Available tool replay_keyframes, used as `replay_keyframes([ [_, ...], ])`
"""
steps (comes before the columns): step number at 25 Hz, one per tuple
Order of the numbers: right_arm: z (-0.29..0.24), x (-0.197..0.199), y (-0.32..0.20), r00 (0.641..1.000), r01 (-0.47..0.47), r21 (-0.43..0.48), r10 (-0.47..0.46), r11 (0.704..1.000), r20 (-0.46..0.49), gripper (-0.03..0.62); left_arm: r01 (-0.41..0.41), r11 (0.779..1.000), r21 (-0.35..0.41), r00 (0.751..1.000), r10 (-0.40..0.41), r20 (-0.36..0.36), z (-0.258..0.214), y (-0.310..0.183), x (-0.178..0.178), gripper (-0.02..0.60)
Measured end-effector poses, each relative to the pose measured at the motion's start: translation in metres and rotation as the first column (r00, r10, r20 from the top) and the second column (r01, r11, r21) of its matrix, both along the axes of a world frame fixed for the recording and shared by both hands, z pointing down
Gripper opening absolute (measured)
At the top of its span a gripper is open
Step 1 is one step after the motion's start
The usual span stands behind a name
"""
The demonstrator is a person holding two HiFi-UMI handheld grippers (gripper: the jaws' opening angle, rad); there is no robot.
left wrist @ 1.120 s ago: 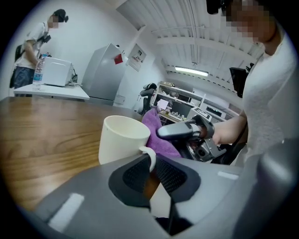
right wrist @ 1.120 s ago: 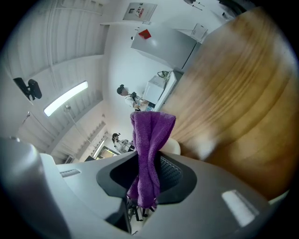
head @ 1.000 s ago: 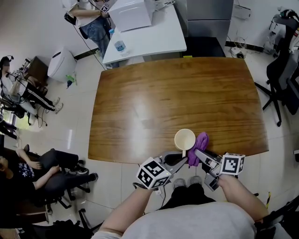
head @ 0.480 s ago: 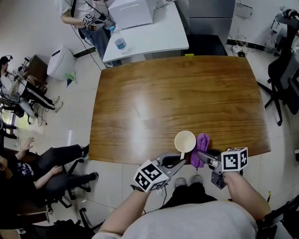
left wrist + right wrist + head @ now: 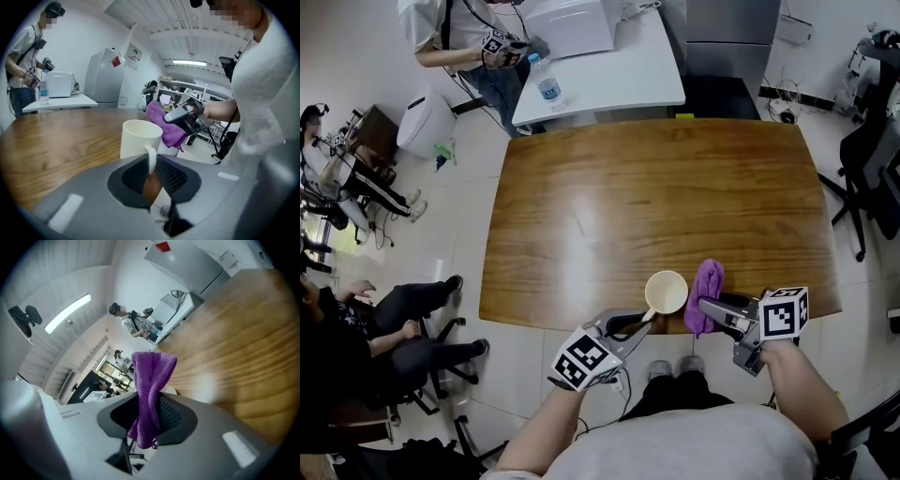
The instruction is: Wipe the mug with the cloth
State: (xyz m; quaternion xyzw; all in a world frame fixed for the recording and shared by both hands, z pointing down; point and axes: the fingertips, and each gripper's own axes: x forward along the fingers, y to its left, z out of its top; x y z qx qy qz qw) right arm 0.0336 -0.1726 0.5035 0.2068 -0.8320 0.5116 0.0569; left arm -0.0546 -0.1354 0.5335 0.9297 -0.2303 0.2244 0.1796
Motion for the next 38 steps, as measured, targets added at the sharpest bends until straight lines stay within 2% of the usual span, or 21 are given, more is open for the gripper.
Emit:
replay_keyframes([
  [3,0.0,-0.007,-0.001,0.999,0.032,-0.008,-0.032,0.999,0.0,0.106,0.043,0.999,0.009,0.999,-0.043,-0.001,-0.002,-0.007,-0.01,0.037],
  [9,0.015,-0.019,-0.007,0.998,0.062,-0.053,-0.062,0.997,0.014,0.106,0.019,1.0,-0.008,1.0,-0.019,-0.014,-0.001,-0.007,-0.012,0.038],
  [12,0.034,-0.021,-0.007,0.992,0.11,-0.063,-0.113,0.992,-0.057,0.106,0.026,1.0,-0.006,1.0,-0.026,-0.016,0.002,-0.009,-0.014,0.038],
  [16,0.056,-0.024,-0.001,0.966,0.19,-0.081,-0.201,0.979,-0.165,0.106,0.038,0.999,-0.01,0.999,-0.038,-0.017,0.002,-0.01,-0.018,0.038],
  [19,0.061,-0.025,0.002,0.947,0.231,-0.067,-0.241,0.971,-0.212,0.106,0.044,0.999,-0.013,0.999,-0.044,-0.02,0.002,-0.009,-0.021,0.04],
  [26,0.041,-0.018,-0.01,0.952,0.238,-0.025,-0.238,0.971,-0.19,0.106,0.076,0.997,-0.006,0.997,-0.076,-0.026,0.002,-0.015,-0.03,0.043],
  [30,0.024,-0.015,-0.025,0.957,0.235,0.018,-0.228,0.972,-0.18,0.106,0.096,0.995,0.024,0.995,-0.096,0.006,0.004,-0.02,-0.037,0.049],
  [38,0.013,-0.037,-0.034,0.956,0.266,0.04,-0.258,0.963,-0.141,0.106,0.159,0.985,0.067,0.986,-0.162,0.043,0.003,-0.036,-0.055,0.049],
])
